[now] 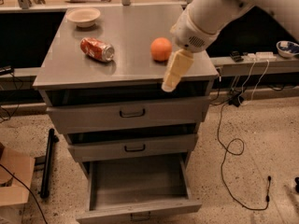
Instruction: Place coke can into bottom drawer
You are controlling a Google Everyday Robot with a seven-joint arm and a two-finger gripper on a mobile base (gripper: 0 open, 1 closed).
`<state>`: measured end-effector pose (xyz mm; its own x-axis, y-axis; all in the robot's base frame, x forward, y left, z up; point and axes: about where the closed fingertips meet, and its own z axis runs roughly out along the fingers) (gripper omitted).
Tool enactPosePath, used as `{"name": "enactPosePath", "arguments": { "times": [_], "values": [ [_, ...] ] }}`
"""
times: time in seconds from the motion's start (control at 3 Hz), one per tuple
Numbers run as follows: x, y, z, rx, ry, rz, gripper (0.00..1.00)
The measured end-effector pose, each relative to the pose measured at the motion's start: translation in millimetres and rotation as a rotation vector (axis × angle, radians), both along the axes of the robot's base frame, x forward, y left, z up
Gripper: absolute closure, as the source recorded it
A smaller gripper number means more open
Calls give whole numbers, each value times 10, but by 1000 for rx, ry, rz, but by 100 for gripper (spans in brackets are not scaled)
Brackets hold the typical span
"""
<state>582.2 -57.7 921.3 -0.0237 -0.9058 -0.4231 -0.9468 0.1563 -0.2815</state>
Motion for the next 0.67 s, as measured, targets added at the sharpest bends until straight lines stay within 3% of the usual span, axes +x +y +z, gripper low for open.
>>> {"name": "enactPosePath", "arguments": {
  "times": [0.67],
  "values": [
    [520,747,-290,113,26,84,0]
  ]
}}
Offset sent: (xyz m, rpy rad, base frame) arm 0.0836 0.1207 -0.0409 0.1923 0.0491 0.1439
